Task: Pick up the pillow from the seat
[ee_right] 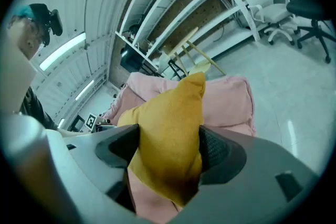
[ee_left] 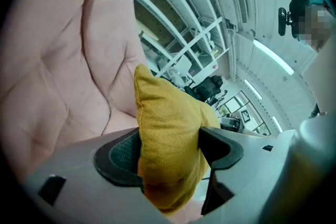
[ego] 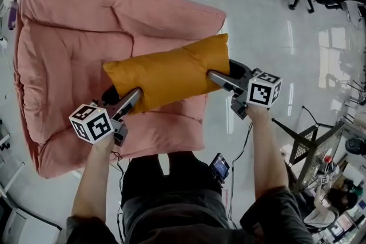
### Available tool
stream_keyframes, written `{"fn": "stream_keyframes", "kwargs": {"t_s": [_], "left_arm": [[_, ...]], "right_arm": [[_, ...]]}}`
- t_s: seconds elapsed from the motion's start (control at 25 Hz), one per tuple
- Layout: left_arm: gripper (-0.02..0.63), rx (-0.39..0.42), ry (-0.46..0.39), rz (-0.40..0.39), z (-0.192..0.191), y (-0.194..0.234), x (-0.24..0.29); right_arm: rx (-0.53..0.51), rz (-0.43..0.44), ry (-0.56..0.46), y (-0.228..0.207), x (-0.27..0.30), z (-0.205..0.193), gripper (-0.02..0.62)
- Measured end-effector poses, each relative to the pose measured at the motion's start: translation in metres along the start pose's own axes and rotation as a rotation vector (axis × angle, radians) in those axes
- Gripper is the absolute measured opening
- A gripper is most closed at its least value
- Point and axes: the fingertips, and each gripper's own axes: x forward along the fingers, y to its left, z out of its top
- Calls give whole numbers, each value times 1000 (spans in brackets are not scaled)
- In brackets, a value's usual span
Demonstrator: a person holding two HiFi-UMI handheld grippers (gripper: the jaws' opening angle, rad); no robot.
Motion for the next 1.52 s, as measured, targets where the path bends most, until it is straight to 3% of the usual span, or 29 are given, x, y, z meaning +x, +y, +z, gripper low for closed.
{"fn": "stream_keyframes", "kwargs": {"t_s": [0.32, 0.64, 1.0, 1.24, 1.52], "left_arm": [[350, 248, -168, -42, 118, -109, -74], [350, 431, -318, -78, 195, -222, -168], [345, 608, -485, -127, 244, -333, -267], [344, 724, -553, -182, 275, -376, -323], [344, 798, -613, -256, 286, -396, -376]], "right_arm": [[-204, 4, -215, 115, -77, 111, 351], [-371, 17, -393, 242, -156, 186, 353], [-486, 26, -590, 361, -238, 224, 353], [-527, 11, -706, 425, -263, 237, 353], [-582, -28, -801, 487, -277, 231, 353]]}}
